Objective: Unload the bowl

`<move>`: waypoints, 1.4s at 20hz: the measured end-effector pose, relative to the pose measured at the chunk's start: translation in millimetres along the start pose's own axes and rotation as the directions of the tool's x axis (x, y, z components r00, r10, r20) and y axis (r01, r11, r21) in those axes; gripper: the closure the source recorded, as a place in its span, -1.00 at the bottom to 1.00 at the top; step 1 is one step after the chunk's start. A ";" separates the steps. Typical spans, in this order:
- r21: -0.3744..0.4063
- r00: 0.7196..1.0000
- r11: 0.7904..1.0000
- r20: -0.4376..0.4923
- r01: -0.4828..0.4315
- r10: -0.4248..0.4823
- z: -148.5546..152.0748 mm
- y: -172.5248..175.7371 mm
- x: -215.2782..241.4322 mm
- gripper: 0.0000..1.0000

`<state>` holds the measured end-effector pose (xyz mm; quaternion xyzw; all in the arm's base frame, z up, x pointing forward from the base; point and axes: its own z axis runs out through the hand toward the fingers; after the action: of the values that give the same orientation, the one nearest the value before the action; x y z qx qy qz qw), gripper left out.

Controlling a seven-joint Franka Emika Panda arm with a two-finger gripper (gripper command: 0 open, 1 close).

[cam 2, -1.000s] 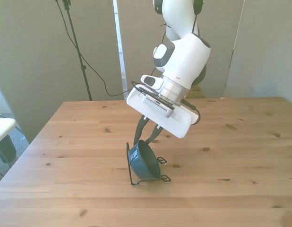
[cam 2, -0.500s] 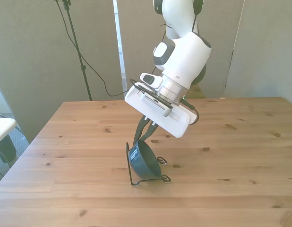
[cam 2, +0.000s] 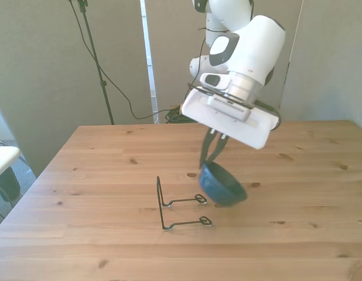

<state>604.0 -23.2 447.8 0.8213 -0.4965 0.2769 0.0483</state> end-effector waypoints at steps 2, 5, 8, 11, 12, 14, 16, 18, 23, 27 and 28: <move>0.037 0.995 0.998 0.080 0.051 -0.054 -8.0 13.4 -19.0 1.00; 0.077 0.971 0.991 0.202 0.113 -0.126 -11.1 33.4 -39.6 1.00; 0.108 0.926 0.980 0.324 0.167 -0.193 -8.4 47.4 -55.9 1.00; 0.132 0.857 0.966 0.448 0.220 -0.257 -5.9 58.0 -57.2 1.00; 0.136 0.837 0.963 0.475 0.235 -0.271 -3.1 63.6 -51.8 1.00; 0.123 0.829 0.964 0.492 0.237 -0.266 5.9 76.3 -36.2 1.00; 0.108 0.833 0.968 0.495 0.225 -0.249 14.7 84.8 -26.2 1.00; 0.096 0.832 0.971 0.501 0.221 -0.239 22.3 87.0 -24.6 1.00; 0.072 0.829 0.974 0.513 0.216 -0.222 40.7 88.4 -21.9 1.00; 0.063 0.831 0.975 0.512 0.214 -0.215 47.7 88.3 -17.2 -1.00; 0.063 0.833 0.975 0.510 0.213 -0.215 47.4 87.9 -15.6 -1.00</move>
<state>543.8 -71.8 382.9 0.9155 -0.3960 0.0418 -0.0567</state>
